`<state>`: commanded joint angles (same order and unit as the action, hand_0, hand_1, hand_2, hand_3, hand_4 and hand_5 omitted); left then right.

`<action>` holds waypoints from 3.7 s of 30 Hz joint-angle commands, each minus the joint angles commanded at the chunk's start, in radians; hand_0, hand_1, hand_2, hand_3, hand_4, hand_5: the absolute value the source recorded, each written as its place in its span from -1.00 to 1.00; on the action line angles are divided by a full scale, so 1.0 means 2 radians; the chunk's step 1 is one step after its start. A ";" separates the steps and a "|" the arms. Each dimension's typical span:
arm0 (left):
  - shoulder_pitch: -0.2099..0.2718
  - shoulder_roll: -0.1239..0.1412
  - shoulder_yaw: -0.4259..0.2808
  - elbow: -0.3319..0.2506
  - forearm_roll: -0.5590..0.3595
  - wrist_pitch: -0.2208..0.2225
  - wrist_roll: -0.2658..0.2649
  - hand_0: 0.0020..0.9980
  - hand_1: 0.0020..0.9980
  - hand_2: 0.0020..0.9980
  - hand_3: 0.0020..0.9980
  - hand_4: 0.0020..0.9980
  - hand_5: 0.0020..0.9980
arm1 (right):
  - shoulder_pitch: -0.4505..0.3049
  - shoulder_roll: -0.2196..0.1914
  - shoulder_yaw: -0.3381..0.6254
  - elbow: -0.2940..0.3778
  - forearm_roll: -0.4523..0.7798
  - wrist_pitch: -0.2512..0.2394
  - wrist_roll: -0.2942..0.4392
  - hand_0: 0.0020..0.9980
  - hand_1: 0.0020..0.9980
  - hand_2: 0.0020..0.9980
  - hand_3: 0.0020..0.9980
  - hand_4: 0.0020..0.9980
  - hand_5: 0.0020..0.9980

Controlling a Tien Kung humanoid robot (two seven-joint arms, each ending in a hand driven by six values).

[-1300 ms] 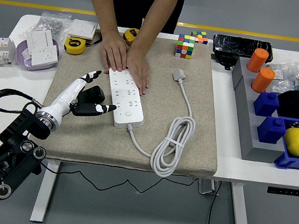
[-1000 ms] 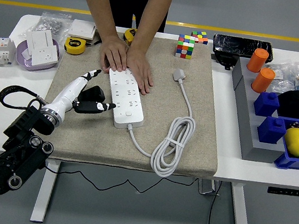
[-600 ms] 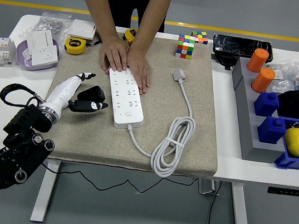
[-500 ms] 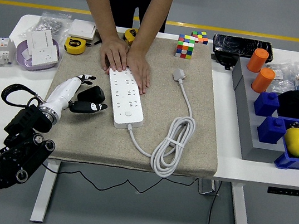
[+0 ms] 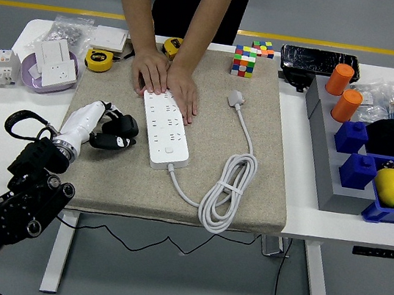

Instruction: Pick up the plug,place it near the board,insert it into the board,press the button

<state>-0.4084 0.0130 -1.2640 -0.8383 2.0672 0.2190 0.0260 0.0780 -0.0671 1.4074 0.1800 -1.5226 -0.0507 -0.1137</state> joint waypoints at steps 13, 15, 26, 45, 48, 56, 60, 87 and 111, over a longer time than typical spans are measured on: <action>-0.003 0.002 0.000 0.004 0.006 0.007 0.000 0.72 0.49 -0.03 -0.11 0.57 -0.43 | 0.001 0.000 0.000 0.000 0.000 0.000 0.000 0.24 0.16 0.23 0.07 0.77 0.18; -0.002 0.003 0.002 0.001 0.008 0.008 0.001 0.72 0.49 -0.03 -0.11 0.57 -0.43 | 0.000 0.000 0.000 0.000 -0.001 0.000 -0.001 0.24 0.16 0.23 0.07 0.77 0.18; -0.019 0.013 0.026 -0.015 -0.002 0.012 0.004 0.56 0.23 -0.20 -0.23 -0.02 -0.65 | 0.001 -0.001 -0.001 0.000 0.000 0.000 -0.001 0.24 0.16 0.23 0.07 0.77 0.18; -0.098 0.051 0.145 0.013 -0.019 0.002 0.008 0.49 0.18 -0.21 -0.24 -0.16 -0.85 | 0.004 -0.004 -0.001 0.000 0.002 0.000 -0.001 0.24 0.16 0.23 0.07 0.77 0.18; -0.100 0.051 0.147 0.013 -0.016 0.000 0.010 0.49 0.18 -0.21 -0.24 -0.20 -0.89 | 0.005 -0.004 -0.001 0.000 0.002 0.000 -0.001 0.24 0.16 0.23 0.07 0.77 0.18; -0.102 0.052 0.153 0.013 -0.013 -0.005 0.012 0.49 0.19 -0.20 -0.24 -0.22 -0.96 | 0.007 -0.004 -0.001 0.000 0.004 0.000 -0.001 0.24 0.16 0.23 0.07 0.77 0.18; -0.102 0.053 0.157 0.014 -0.014 -0.008 0.013 0.48 0.21 -0.19 -0.23 -0.22 -0.99 | 0.007 -0.004 -0.001 0.000 0.004 0.000 -0.001 0.24 0.16 0.23 0.07 0.77 0.18; -0.109 0.056 0.176 0.025 -0.007 -0.011 0.013 0.48 0.24 -0.16 -0.19 -0.15 -1.00 | 0.007 -0.005 -0.001 0.000 0.003 0.000 -0.001 0.24 0.16 0.23 0.07 0.77 0.18; -0.113 0.064 0.190 0.024 0.004 -0.026 0.020 0.48 0.28 -0.15 -0.19 -0.15 -1.00 | 0.006 -0.005 -0.002 0.000 0.004 0.000 -0.002 0.24 0.16 0.23 0.07 0.77 0.18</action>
<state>-0.6350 0.1410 -0.8840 -0.7911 2.0743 0.1665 0.0652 0.0900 -0.0778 1.4037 0.1800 -1.5141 -0.0507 -0.1168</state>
